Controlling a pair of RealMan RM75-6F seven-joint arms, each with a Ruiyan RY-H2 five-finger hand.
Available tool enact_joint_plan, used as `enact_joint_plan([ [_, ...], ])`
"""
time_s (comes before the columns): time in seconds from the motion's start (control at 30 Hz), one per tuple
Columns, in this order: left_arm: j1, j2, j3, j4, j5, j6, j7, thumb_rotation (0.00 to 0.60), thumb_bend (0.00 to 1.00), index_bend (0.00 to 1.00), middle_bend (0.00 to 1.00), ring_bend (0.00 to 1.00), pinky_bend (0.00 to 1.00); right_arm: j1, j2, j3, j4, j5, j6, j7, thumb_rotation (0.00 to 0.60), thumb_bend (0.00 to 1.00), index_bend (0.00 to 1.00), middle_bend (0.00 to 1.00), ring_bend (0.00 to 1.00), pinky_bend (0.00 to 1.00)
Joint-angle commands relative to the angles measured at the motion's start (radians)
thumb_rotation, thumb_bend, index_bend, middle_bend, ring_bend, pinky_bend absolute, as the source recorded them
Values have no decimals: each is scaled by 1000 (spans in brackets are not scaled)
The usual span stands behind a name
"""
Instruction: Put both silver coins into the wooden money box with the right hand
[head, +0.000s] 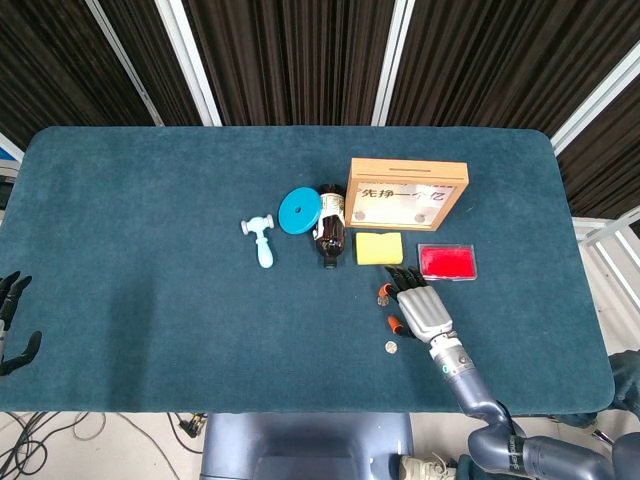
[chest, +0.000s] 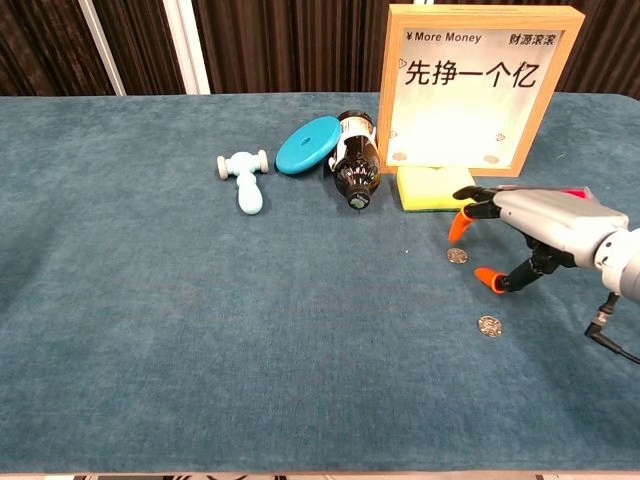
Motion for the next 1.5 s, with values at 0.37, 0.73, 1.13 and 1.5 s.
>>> enact_joint_plan([
  [0.37,-1,2,-1,-2,-7,-5,-3,600,397,51,0,0,0,17,-18,-9,20,7,-14,10,600,481,344,4,0,0],
  [0.73,0,2,-4,-2,-13,-6,-7,600,397,51,0,0,0,28,-28,-7,34,17,-17,21,600,481,344,5,0,0],
  [1.13,0,3,-5,-4,-17,-6,-5,600,397,55,0,0,0,31,-29,-10,41,29,-19,33,600,482,344,4,0,0],
  [1.5,0,4,-5,-5,-18,-9,-2,600,396,55,0,0,0,31,-26,-12,39,33,-11,39,600,481,344,5,0,0],
])
